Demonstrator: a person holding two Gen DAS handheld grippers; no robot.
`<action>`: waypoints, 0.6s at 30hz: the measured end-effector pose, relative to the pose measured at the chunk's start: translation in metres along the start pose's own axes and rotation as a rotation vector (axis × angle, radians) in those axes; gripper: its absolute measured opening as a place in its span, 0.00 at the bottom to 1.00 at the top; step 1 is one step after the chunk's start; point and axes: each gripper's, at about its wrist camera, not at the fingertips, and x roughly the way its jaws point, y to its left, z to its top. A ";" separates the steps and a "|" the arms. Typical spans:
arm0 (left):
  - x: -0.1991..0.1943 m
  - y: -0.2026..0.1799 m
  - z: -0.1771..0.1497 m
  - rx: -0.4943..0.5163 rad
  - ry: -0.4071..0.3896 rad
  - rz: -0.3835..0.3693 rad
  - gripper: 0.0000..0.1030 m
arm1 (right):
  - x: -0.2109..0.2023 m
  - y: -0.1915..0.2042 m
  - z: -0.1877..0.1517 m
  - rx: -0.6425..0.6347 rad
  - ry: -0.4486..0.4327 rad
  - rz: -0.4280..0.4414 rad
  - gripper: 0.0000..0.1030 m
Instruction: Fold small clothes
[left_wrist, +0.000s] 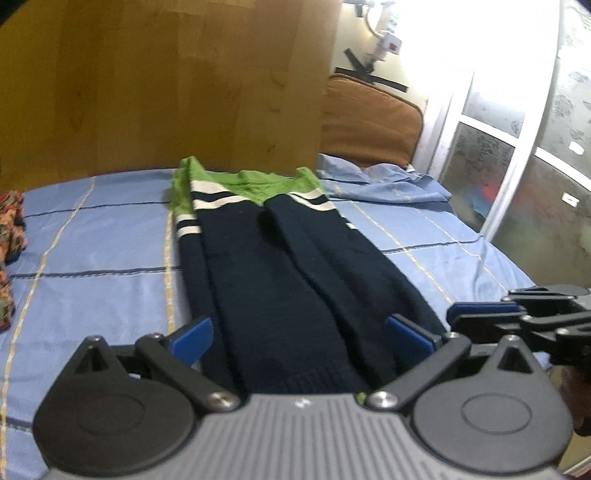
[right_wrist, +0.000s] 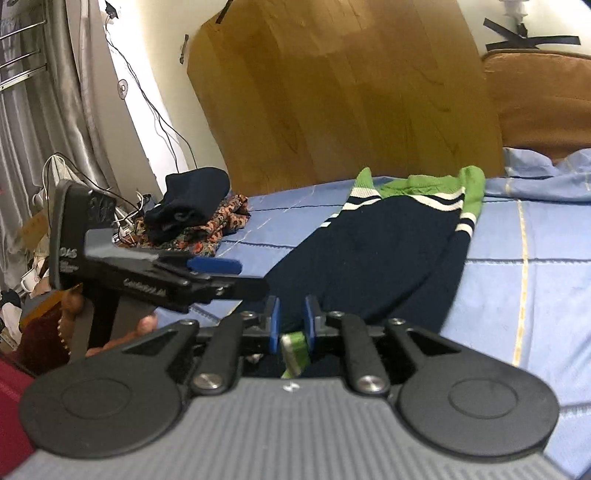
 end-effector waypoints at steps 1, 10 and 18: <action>-0.002 0.002 -0.001 0.002 -0.001 0.011 1.00 | 0.007 -0.005 -0.002 0.006 0.023 -0.007 0.18; -0.034 0.032 -0.020 0.001 0.122 0.016 1.00 | -0.023 -0.039 -0.013 0.114 0.055 -0.046 0.29; -0.040 0.044 -0.041 -0.165 0.307 -0.239 0.68 | -0.050 -0.078 -0.056 0.481 0.175 0.133 0.42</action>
